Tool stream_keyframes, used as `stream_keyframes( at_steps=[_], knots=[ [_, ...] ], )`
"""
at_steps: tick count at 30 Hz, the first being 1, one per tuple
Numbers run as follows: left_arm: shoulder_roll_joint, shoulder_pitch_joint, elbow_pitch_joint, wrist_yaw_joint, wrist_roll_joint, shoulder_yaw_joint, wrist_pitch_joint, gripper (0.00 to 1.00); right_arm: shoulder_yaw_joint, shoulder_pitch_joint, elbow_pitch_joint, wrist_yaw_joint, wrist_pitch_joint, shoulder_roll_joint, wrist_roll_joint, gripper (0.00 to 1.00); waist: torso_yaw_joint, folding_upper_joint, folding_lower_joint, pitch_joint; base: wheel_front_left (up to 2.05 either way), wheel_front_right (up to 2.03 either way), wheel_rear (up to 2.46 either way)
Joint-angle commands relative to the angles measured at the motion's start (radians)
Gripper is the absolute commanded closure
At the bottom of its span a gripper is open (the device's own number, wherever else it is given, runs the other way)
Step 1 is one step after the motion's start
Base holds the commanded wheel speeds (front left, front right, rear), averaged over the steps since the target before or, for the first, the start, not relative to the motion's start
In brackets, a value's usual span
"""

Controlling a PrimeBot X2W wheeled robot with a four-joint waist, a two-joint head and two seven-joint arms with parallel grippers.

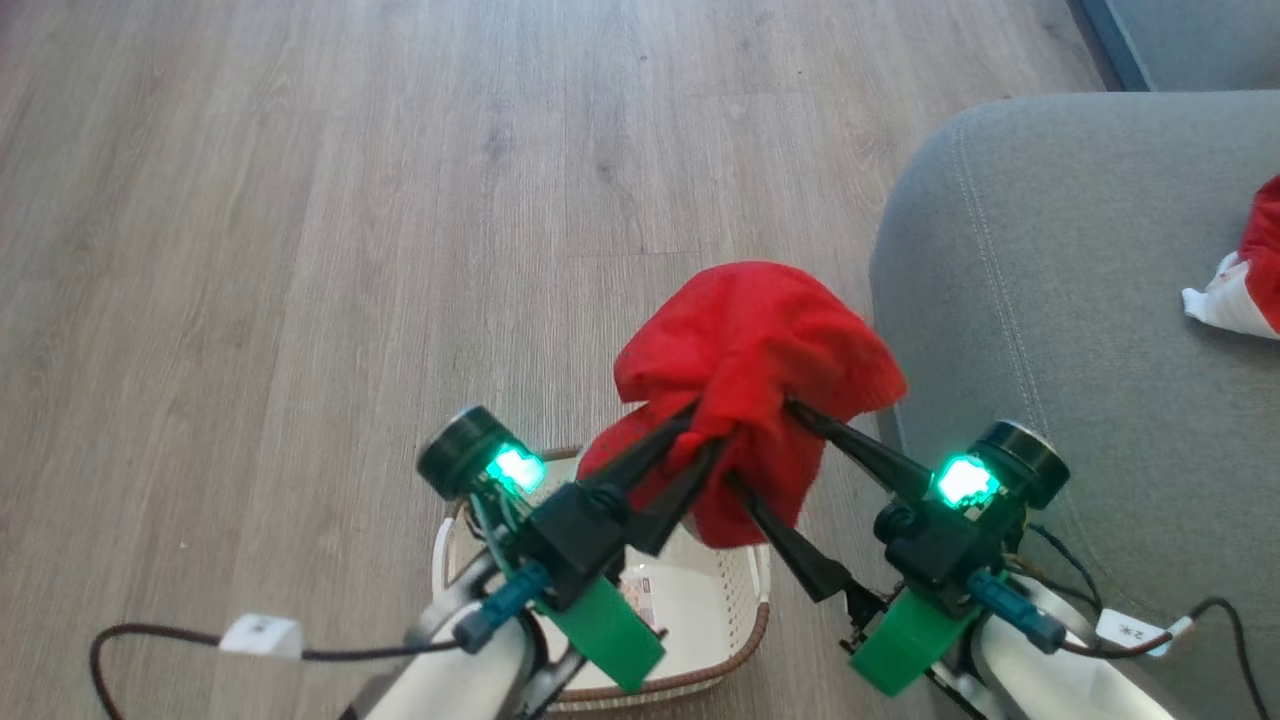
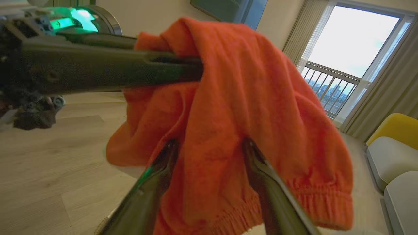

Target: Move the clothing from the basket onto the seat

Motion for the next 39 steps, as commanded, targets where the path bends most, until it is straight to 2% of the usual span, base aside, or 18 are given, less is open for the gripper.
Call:
stream_keyframes(
  at_steps=[1, 10, 16, 17, 18, 19, 28, 29, 30, 31, 39],
  knots=[
    [0.0, -0.059, -0.04, -0.001, -0.005, 0.015, -0.01, 1.0, 0.013, -0.045, -0.018, 0.0, -0.006, -0.007, -0.006, 0.0, -0.002, 0.0, 0.0, 0.0, 0.0, 0.0, 0.0],
    [0.009, -0.083, -0.034, -0.001, -0.021, -0.064, -0.01, 1.0, 0.042, -0.063, 0.018, 0.0, -0.006, 0.028, -0.009, 0.0, -0.004, 0.0, 0.0, 0.011, 0.0, 0.0, 0.0],
    [0.014, -0.09, -0.027, -0.001, -0.03, -0.091, -0.01, 1.0, 0.026, -0.07, 0.025, 0.0, -0.006, 0.05, -0.017, 0.0, 0.003, 0.0, 0.0, 0.013, 0.0, 0.0, 0.0],
    [0.015, -0.09, -0.026, -0.001, -0.031, -0.094, -0.01, 1.0, 0.026, -0.068, 0.024, 0.0, -0.006, 0.054, -0.011, 0.25, 0.005, 0.0, 0.0, 0.013, 0.0, 0.0, 0.0],
    [0.015, -0.091, -0.024, -0.001, -0.032, -0.097, -0.01, 1.0, 0.024, -0.067, 0.021, 0.0, -0.006, 0.058, -0.002, 0.97, 0.007, 0.0, 0.0, 0.013, 0.0, 0.0, 0.0],
    [0.017, -0.091, -0.023, -0.001, -0.032, -0.101, -0.01, 1.0, 0.02, -0.065, 0.017, 0.0, -0.006, 0.062, 0.007, 1.0, 0.009, 0.0, 0.0, 0.013, 0.0, 0.0, 0.0],
    [0.021, -0.087, -0.016, -0.001, -0.029, -0.105, -0.01, 1.0, -0.02, -0.048, -0.002, 0.0, -0.006, 0.086, 0.031, 1.0, 0.022, 0.0, 0.0, 0.012, 0.0, 0.0, 0.0],
    [0.021, -0.086, -0.017, -0.001, -0.028, -0.103, -0.01, 0.67, -0.023, -0.047, -0.005, 0.0, -0.006, 0.089, 0.03, 1.0, 0.023, 0.0, 0.0, 0.013, 0.0, 0.0, 0.0],
    [0.02, -0.084, -0.021, 0.0, -0.026, -0.097, -0.01, 0.19, -0.024, -0.046, -0.009, 0.0, -0.006, 0.09, 0.028, 1.0, 0.024, 0.0, 0.0, 0.013, 0.0, 0.0, 0.0],
    [0.017, -0.082, -0.024, 0.0, -0.025, -0.092, -0.01, 0.0, -0.025, -0.046, -0.014, 0.0, -0.006, 0.091, 0.024, 1.0, 0.024, 0.0, 0.0, 0.012, 0.0, 0.0, 0.0],
    [0.004, -0.062, -0.021, 0.0, -0.014, -0.066, -0.01, 0.0, -0.116, -0.025, -0.03, 0.0, -0.006, 0.112, -0.01, 1.0, 0.032, 0.0, 0.0, 0.01, 0.0, 0.0, 0.0]
  ],
)
